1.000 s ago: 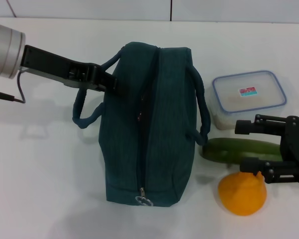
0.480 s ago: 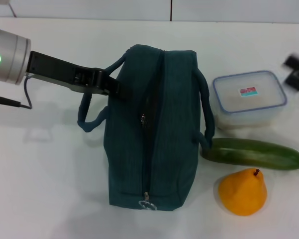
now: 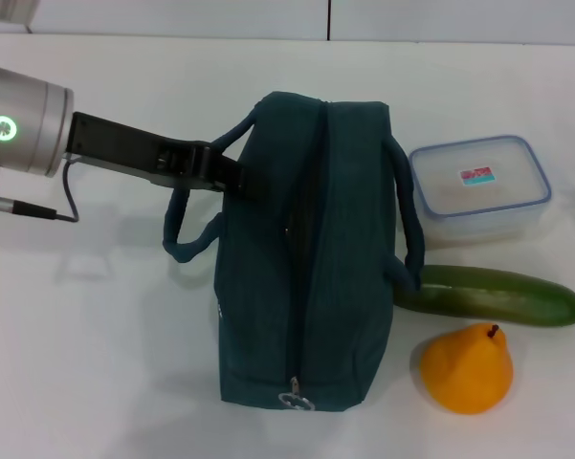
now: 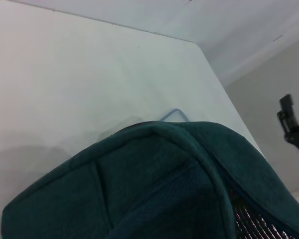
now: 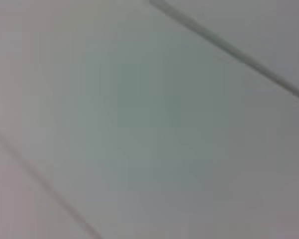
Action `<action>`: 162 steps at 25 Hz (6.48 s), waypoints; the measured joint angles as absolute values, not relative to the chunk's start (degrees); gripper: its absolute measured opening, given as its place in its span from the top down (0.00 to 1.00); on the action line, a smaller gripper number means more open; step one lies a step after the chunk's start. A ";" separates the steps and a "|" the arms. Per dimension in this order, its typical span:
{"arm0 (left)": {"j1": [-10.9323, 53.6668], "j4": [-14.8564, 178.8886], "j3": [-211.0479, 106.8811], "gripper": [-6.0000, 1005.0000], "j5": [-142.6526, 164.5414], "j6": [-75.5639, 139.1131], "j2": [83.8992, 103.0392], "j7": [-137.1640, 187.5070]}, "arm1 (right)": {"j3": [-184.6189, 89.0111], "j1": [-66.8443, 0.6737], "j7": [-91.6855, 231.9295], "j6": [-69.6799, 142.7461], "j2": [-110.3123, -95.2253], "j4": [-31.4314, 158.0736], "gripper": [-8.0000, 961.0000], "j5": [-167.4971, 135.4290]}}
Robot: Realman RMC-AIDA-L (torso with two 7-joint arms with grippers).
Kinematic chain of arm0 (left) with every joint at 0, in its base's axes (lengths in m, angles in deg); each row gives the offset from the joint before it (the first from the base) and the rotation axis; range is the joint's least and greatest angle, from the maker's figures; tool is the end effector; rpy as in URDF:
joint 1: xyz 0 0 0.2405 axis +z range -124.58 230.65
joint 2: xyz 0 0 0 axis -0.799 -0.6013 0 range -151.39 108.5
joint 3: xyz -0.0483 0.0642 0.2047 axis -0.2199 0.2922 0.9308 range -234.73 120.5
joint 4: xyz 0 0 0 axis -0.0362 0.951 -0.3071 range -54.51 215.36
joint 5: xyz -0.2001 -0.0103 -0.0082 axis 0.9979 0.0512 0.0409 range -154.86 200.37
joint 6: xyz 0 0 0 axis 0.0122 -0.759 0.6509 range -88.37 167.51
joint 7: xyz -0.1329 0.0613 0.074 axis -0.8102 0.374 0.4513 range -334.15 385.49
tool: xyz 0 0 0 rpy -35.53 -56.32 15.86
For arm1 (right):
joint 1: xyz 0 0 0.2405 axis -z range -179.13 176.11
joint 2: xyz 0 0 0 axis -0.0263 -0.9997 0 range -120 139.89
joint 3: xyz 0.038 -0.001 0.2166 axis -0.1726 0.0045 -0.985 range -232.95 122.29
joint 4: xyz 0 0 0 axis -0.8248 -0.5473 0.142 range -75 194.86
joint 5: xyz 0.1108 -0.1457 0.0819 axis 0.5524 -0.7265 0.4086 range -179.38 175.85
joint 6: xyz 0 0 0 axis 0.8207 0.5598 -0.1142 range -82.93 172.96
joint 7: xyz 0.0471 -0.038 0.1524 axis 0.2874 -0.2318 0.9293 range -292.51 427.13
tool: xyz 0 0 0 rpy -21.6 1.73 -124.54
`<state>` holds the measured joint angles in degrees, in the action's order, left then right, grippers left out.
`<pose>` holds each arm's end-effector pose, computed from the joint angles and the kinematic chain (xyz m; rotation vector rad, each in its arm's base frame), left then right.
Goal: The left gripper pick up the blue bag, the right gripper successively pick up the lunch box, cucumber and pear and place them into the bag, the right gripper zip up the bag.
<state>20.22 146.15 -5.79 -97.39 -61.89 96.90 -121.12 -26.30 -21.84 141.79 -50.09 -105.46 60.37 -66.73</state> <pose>-0.1570 0.3160 0.0389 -2.6631 -1.6039 -0.3996 0.2823 0.2791 0.0574 -1.5171 1.1206 1.6452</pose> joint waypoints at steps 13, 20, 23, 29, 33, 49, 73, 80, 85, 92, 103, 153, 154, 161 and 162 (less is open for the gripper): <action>19.75 144.64 -5.79 0.95 -95.61 -61.32 97.79 -116.02 | -24.08 -26.52 154.55 -26.53 -106.15 55.43 0.22 -65.25; 19.43 141.94 -5.86 0.95 -94.27 -61.09 97.17 -113.36 | -22.01 -29.53 155.21 -26.09 -106.25 53.86 0.22 -65.53; 19.44 141.86 -5.88 0.95 -94.27 -61.06 97.16 -112.71 | -21.95 -30.46 155.23 -25.75 -106.25 53.38 0.22 -66.27; 19.47 141.73 -5.88 0.95 -94.27 -61.05 97.40 -111.96 | -21.88 -32.30 155.27 -24.88 -106.25 52.77 0.23 -68.33; 19.47 140.77 -5.87 0.95 -94.26 -61.06 97.37 -111.45 | -22.13 -33.20 155.29 -24.08 -106.25 52.68 0.23 -69.92; 19.60 140.36 -5.87 0.95 -94.30 -61.07 97.33 -110.64 | -21.93 -33.27 156.62 -24.01 -106.25 52.68 0.35 -70.78; 19.53 140.36 -5.87 0.95 -94.32 -61.07 97.65 -110.65 | -21.84 -32.05 156.70 -30.91 -106.24 53.16 0.77 -72.78; 19.39 140.37 -5.87 0.95 -94.27 -61.07 97.65 -110.65 | -21.70 -31.76 156.70 -32.72 -106.23 53.29 0.79 -72.79; 19.37 140.37 -5.87 0.95 -93.81 -61.07 97.65 -110.65 | -21.35 -30.87 156.70 -33.84 -106.17 54.66 0.80 -73.90; 19.37 140.15 -5.73 0.95 -93.74 -61.07 97.65 -110.65 | -21.86 -30.52 160.96 -33.90 -106.20 54.19 0.82 -73.80; 19.41 139.55 -5.88 0.95 -93.61 -61.06 97.82 -110.65 | -23.03 -29.92 167.36 -33.69 -106.25 53.91 0.86 -73.51; 19.32 139.09 -7.40 0.95 -93.18 -58.85 95.61 -108.90 | -27.73 -26.81 177.44 -46.71 -106.25 52.85 0.89 -73.49; 19.31 139.10 -7.40 0.95 -93.26 -58.85 95.51 -108.90 | -27.91 -26.79 177.46 -47.08 -106.25 52.83 0.89 -73.49; 19.29 139.44 -7.37 0.95 -94.20 -58.65 95.41 -108.89 | -29.40 -26.67 178.83 -50.10 -106.25 52.75 0.89 -73.49; 19.28 139.56 -7.37 0.95 -94.54 -58.49 95.39 -108.89 | -29.59 -26.63 178.99 -50.62 -106.25 52.74 0.89 -73.49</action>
<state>19.28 139.56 -7.37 -94.54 -58.49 95.39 -108.89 -29.59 -26.63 178.99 -50.62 -106.25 52.74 -73.49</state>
